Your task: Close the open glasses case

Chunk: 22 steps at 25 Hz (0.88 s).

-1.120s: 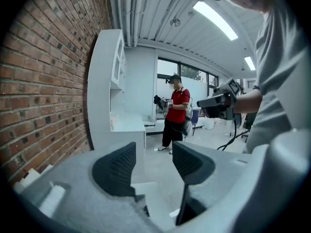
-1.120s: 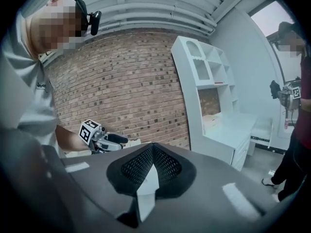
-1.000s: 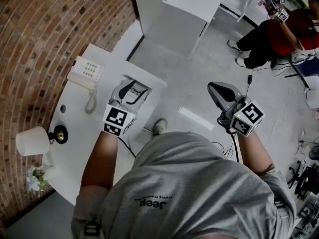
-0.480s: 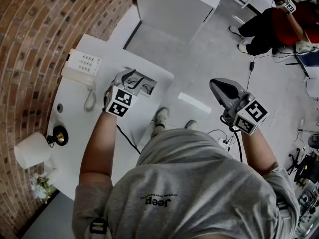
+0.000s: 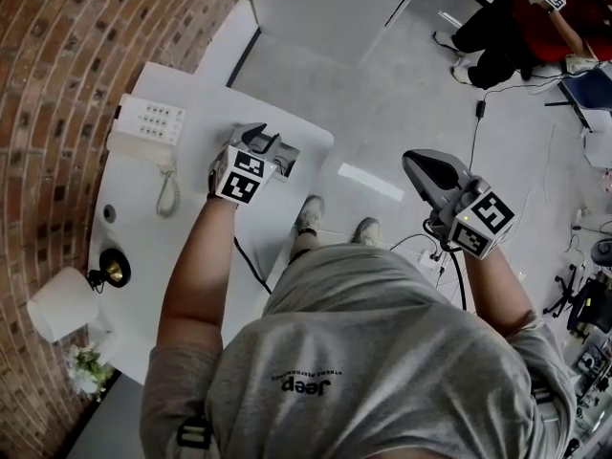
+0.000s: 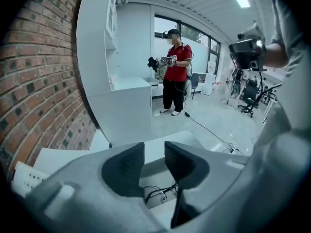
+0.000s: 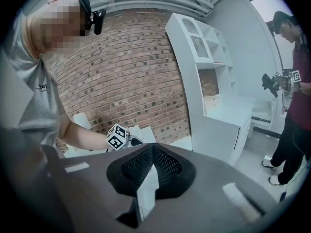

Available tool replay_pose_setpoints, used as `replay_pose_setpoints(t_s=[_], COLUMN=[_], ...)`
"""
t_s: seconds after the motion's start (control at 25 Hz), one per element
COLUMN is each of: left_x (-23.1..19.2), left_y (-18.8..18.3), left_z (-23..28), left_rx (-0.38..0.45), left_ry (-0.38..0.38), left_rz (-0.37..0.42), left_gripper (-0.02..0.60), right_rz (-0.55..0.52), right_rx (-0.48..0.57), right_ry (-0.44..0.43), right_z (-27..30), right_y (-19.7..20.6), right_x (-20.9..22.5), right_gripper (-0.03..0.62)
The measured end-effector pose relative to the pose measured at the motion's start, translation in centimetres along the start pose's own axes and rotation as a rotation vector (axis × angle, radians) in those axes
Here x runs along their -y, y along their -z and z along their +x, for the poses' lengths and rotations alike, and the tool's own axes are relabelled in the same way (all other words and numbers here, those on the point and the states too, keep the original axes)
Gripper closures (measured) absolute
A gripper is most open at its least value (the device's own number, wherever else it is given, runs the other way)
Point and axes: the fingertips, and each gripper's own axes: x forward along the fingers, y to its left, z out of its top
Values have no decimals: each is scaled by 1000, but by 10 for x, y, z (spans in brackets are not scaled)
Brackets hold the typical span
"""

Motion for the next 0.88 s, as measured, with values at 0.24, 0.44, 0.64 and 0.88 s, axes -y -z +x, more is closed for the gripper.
replay_pose_setpoints(t_s=[0.24,0.44,0.64,0.88], left_x=[-2,2,7,12], left_y=[5,7,17,26], left_z=[11,7,-3,-13], left_rx=[-20,-31,-34,-42], left_ry=[-5,-4,-6,-20], left_rz=[-42,-45,-80,-110], left_gripper=[471,494,494,495], right_rz=[14,13,7,-4], right_rx=[-12,-5,0,1], right_ry=[1,-8,-21,-38], right_z=[3,3,3,1], right_y=[6,5,3,-1], right_x=[-2,-3,-5,-6], right_gripper=[585,585,585,585])
